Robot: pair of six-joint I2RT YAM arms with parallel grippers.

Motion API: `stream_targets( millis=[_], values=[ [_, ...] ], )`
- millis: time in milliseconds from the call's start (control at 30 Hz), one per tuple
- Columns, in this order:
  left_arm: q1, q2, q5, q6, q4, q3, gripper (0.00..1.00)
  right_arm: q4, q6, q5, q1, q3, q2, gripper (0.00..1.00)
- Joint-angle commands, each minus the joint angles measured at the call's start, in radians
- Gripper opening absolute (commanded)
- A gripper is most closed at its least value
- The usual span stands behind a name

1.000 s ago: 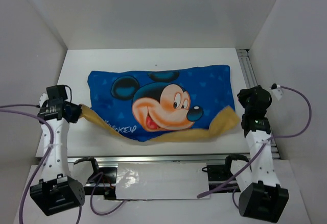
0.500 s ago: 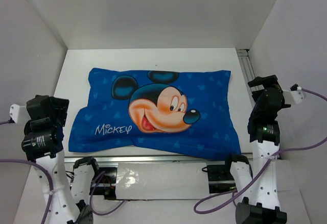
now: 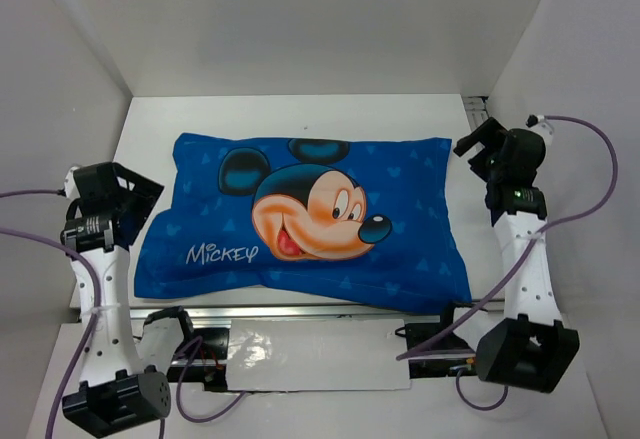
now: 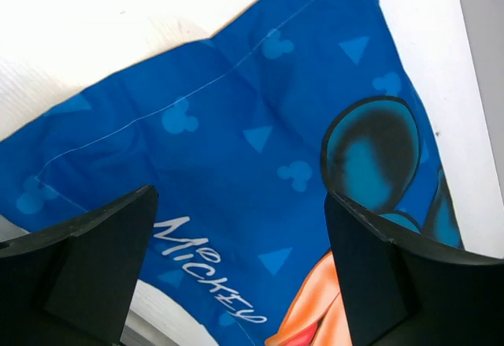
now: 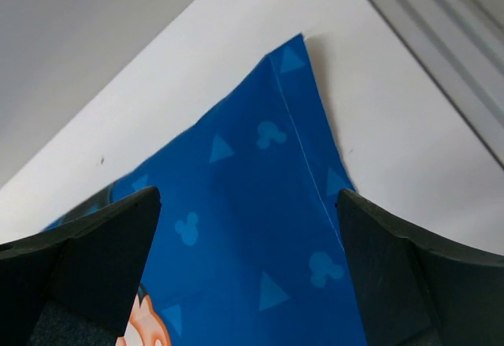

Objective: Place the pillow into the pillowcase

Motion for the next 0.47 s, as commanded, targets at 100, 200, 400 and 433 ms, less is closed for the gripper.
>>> stream_targets(
  millis=[100, 200, 400, 433],
  values=[
    [-0.028, -0.003, 0.093, 0.130, 0.122, -0.023, 1.00, 0.017, -0.031, -0.144, 0.003, 0.020, 0.043, 1.00],
    [-0.028, 0.017, 0.093, 0.151, 0.131, -0.032, 1.00, 0.049, -0.022, -0.124, 0.003, -0.009, 0.014, 1.00],
    [-0.028, 0.017, 0.123, 0.188, 0.142, -0.064, 1.00, 0.051, -0.043, -0.093, 0.012, -0.027, -0.030, 1.00],
    [-0.028, 0.017, 0.133, 0.188, 0.142, -0.064, 1.00, 0.051, -0.043, -0.093, 0.012, -0.027, -0.043, 1.00]
  ],
)
